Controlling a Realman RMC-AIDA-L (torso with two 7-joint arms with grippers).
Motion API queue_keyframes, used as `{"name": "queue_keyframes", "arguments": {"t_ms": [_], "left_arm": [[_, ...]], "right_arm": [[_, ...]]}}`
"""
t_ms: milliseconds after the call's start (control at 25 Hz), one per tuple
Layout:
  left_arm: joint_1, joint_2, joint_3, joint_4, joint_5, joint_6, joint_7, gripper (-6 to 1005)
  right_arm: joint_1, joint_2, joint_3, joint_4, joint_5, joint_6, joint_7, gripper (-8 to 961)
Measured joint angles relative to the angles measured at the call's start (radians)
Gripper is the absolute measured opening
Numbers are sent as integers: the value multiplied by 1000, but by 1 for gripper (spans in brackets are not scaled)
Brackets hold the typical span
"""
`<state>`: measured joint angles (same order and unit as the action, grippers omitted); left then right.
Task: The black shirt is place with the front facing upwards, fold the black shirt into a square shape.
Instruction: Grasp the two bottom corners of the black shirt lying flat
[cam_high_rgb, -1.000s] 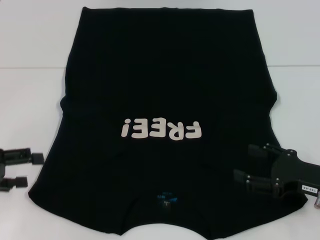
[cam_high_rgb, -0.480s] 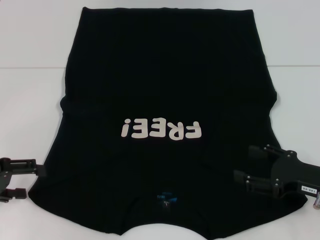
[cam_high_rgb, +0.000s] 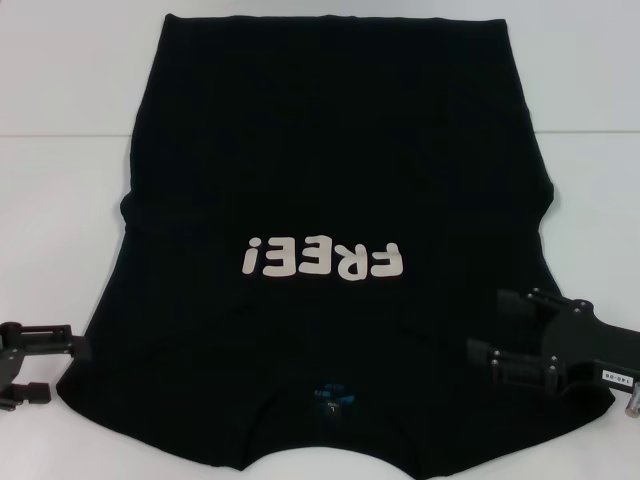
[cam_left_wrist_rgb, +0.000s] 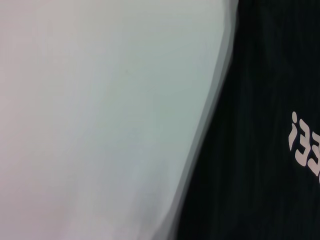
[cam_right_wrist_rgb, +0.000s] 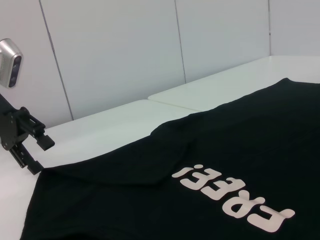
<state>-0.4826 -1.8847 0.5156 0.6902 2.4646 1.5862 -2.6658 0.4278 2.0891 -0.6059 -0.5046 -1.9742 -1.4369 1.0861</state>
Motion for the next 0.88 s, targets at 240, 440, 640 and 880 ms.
{"name": "queue_keyframes", "arguments": {"t_ms": [240,440,640,880], "left_arm": [[-9,5,1,-42,0,-24,3,916],[-14,6,4,-47,0,-32,4,912],[-20,-1,5,-48,0,-35,5,907],[-36,-4,6,-69,-5,-39,9,902]], "right_arm": [[2,0,0,0,0,1,0,900],[3,0,0,0,0,1,0,900],[4,0,0,0,0,-2,0,900],[6,0,0,0,0,-5,0,900]]}}
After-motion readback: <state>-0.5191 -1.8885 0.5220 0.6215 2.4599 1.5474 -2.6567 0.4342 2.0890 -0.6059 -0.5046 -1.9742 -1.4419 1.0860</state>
